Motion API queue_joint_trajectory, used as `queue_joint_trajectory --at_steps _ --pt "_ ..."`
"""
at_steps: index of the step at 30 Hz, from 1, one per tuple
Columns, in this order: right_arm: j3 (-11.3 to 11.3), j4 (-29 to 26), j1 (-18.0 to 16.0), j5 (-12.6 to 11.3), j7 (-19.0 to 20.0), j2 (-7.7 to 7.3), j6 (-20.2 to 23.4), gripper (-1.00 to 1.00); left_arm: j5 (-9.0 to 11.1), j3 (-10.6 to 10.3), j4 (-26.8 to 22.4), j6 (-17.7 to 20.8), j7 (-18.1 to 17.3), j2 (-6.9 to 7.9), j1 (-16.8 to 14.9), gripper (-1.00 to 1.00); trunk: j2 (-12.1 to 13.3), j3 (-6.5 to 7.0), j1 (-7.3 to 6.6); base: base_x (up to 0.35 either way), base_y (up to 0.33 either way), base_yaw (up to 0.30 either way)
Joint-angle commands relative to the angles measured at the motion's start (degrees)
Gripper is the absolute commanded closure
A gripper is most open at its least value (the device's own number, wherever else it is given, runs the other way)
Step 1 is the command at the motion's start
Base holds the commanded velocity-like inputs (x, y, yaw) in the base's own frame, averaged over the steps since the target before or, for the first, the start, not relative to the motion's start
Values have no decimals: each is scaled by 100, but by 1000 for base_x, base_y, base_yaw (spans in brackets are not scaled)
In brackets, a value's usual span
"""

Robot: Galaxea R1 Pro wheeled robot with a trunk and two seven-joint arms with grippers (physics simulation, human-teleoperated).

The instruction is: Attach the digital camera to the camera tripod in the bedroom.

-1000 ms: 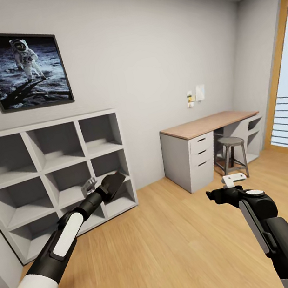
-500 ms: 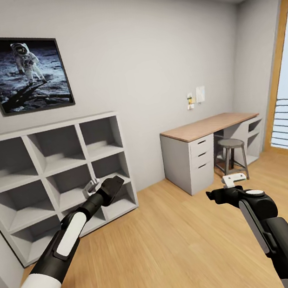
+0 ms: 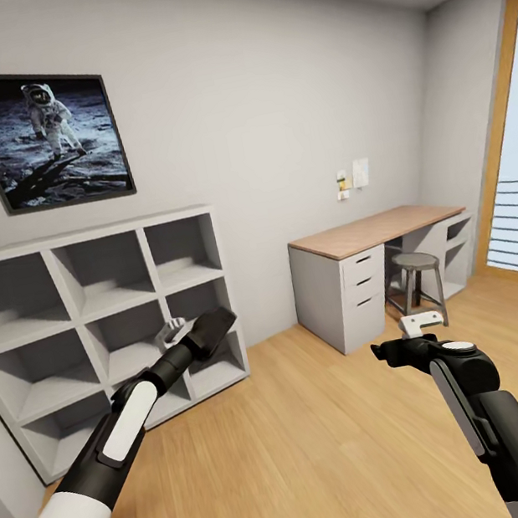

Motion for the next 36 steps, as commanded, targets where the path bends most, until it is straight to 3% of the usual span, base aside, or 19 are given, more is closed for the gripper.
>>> queue_joint_trajectory --at_steps 1,4,5,7,13,18,36 --pt "-7 -6 -5 39 53 0 24 -100 31 -9 1 13 -58 6 -5 100 38 12 -23 0 0 0" --pt "-7 -6 -5 40 54 -1 22 -100 28 -11 -5 50 -339 9 -5 100 158 66 -89 0 0 0" --pt "-7 -6 -5 41 53 -1 21 -100 14 -16 -23 139 -647 15 -5 100 198 84 -111 0 0 0" --pt "-7 -6 -5 41 55 -2 21 -100 -27 -18 -17 189 -864 17 -5 100 279 119 -155 0 0 0" --pt "-13 -6 -5 41 54 -2 21 -100 -303 -8 30 254 -1620 21 -5 100 519 227 -286 0 0 0" --pt "-15 -6 -5 41 55 -2 21 -100 -351 -4 29 266 -1787 20 -5 100 720 317 -396 0 0 0" --pt "-14 -6 -5 41 55 -2 21 -100 -373 -12 36 260 -1796 11 -5 100 1442 640 -792 0 0 0"
